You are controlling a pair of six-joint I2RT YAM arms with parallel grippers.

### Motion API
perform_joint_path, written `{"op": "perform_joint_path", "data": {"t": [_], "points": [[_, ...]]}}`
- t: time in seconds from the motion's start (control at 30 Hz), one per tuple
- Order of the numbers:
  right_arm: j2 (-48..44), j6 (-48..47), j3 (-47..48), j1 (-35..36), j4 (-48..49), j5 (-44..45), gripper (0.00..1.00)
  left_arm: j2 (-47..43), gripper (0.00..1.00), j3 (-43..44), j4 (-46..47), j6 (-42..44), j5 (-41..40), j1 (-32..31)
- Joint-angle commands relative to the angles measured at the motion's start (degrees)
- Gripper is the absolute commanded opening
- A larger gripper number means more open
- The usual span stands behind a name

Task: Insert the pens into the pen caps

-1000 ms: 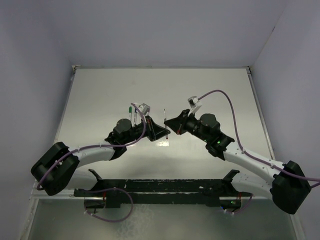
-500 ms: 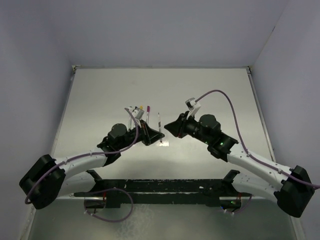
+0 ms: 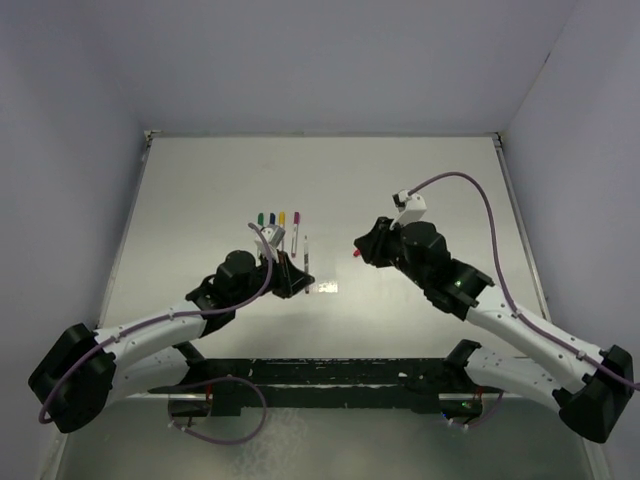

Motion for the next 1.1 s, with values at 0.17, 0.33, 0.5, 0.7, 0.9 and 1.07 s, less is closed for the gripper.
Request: {"op": "perform_joint_path", "data": {"t": [0.17, 0.33, 0.5, 0.7, 0.9, 1.07], "points": [[14.86, 12.64, 7.17, -0.05, -16.22, 13.67, 0.32, -2.63, 0.0, 4.68, -14.32, 5.8, -4.95, 0.18], [23.64, 16.13, 9.12, -0.12, -16.38, 14.21, 0.33, -4.26, 0.0, 5.48, -19.37, 7.79, -6.36, 0.12], [30.71, 18.27, 12.29, -0.41, -15.21, 16.08, 0.4, -5.35, 0.0, 4.98, -20.38, 8.05, -6.65, 0.12], [36.02, 21.06, 14.51, -1.69, -14.32, 19.44, 0.41, -5.55, 0.0, 4.87, -19.88, 8.87, -6.06, 0.13], [41.28, 23.24, 18.78, -3.96, -15.48, 19.64, 0.39, -6.47, 0.0, 4.23, -19.41, 9.03, -6.71, 0.13], [44.17, 23.93, 19.67, -5.26, -14.59, 18.71, 0.37, -6.75, 0.0, 4.12, -19.55, 9.54, -6.8, 0.18]]}}
